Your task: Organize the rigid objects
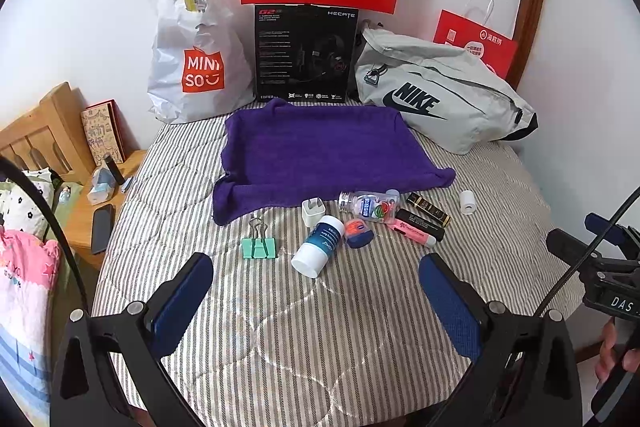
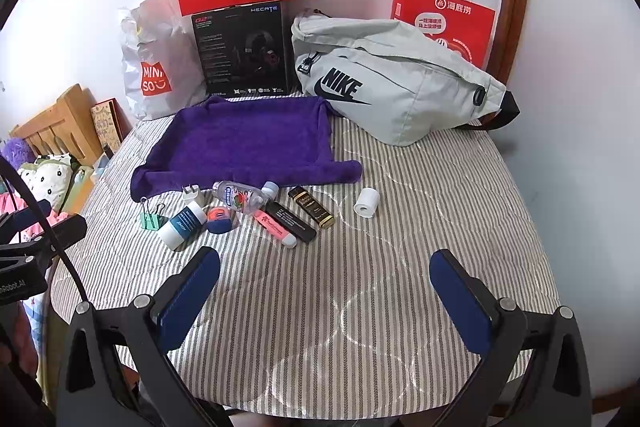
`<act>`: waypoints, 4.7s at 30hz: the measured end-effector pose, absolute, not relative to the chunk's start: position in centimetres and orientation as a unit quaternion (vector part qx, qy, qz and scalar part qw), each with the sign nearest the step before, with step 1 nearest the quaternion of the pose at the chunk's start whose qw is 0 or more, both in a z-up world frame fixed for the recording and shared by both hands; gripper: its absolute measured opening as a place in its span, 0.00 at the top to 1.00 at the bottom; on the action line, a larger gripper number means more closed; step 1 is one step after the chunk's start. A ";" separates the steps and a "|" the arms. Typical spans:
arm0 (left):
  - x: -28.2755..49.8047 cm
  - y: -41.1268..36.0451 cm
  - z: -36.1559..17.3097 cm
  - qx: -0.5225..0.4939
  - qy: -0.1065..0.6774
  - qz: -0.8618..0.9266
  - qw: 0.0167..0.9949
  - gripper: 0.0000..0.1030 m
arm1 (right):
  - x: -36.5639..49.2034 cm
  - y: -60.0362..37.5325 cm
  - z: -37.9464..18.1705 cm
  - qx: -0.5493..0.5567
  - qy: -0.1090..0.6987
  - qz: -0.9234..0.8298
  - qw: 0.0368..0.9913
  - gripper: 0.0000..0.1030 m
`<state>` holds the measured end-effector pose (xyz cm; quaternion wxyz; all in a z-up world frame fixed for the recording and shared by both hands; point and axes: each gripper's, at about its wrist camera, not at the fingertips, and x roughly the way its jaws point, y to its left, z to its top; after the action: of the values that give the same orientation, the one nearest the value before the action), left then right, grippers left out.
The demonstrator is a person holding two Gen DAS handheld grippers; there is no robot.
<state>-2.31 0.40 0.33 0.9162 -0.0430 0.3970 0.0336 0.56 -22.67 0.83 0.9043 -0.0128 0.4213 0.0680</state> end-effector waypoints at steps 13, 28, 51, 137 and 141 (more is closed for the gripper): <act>-2.2 0.4 0.4 -0.043 0.398 0.032 0.916 0.00 | 0.1 -22.7 1.1 -0.009 0.417 0.069 0.906 0.00; -2.7 0.1 0.5 -0.035 0.399 0.029 0.916 0.00 | -0.5 -23.2 1.4 -0.009 0.412 0.063 0.909 0.00; -2.5 -0.2 0.8 -0.035 0.399 0.025 0.916 0.00 | -0.8 -23.4 1.4 -0.010 0.408 0.062 0.911 0.00; 9.3 7.6 -15.2 -0.042 0.480 0.059 0.874 0.61 | 18.8 -26.1 -15.7 0.010 0.527 0.017 0.850 0.57; 9.3 7.6 -15.2 -0.043 0.479 0.057 0.875 0.61 | 19.0 -26.3 -15.7 0.011 0.522 0.018 0.853 0.60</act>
<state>9.31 7.63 -15.23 0.8747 -0.0429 0.4793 0.0571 18.97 -26.34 -15.73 0.8527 0.0105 0.5220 0.0179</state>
